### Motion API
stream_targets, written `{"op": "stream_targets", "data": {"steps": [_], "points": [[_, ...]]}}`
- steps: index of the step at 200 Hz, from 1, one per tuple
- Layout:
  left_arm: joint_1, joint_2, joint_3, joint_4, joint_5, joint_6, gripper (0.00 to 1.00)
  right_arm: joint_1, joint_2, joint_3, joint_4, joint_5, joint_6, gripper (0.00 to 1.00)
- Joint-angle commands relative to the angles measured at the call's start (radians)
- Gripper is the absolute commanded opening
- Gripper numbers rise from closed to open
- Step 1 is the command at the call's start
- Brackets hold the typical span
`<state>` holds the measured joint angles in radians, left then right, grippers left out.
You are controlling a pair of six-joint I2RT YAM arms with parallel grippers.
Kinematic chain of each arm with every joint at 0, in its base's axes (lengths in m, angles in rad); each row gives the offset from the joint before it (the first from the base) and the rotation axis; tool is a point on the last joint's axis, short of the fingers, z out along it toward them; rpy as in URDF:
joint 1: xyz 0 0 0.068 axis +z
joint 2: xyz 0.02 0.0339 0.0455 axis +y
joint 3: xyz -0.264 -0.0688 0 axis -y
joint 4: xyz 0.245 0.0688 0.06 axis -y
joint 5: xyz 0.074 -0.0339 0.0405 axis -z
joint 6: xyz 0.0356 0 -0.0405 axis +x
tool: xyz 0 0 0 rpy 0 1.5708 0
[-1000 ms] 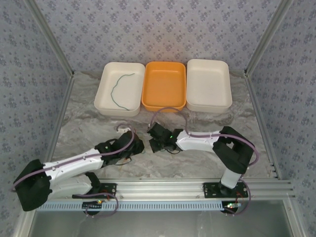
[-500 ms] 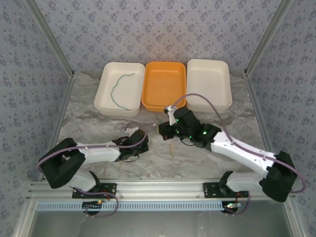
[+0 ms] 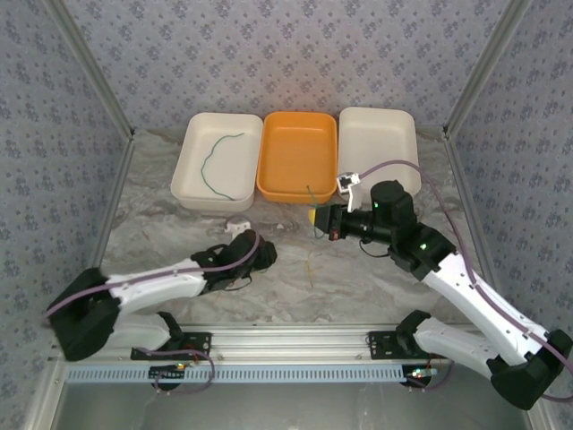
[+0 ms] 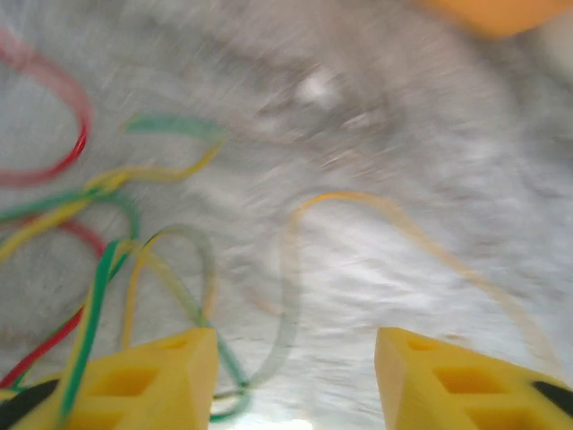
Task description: Untangle the cables
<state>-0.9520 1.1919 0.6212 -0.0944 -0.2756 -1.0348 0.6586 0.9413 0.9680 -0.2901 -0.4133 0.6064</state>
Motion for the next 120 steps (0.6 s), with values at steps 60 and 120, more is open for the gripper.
{"op": "stream_targets", "data": {"steps": [60, 120], "points": [[-0.016, -0.211, 0.300, -0.064, 0.253, 0.391, 0.66, -0.038, -0.007, 0.068, 0.014, -0.202, 0.064, 0.00], [-0.028, -0.134, 0.291, 0.036, 0.299, 0.368, 0.67, -0.040, 0.013, 0.084, 0.026, -0.195, 0.114, 0.00]]}}
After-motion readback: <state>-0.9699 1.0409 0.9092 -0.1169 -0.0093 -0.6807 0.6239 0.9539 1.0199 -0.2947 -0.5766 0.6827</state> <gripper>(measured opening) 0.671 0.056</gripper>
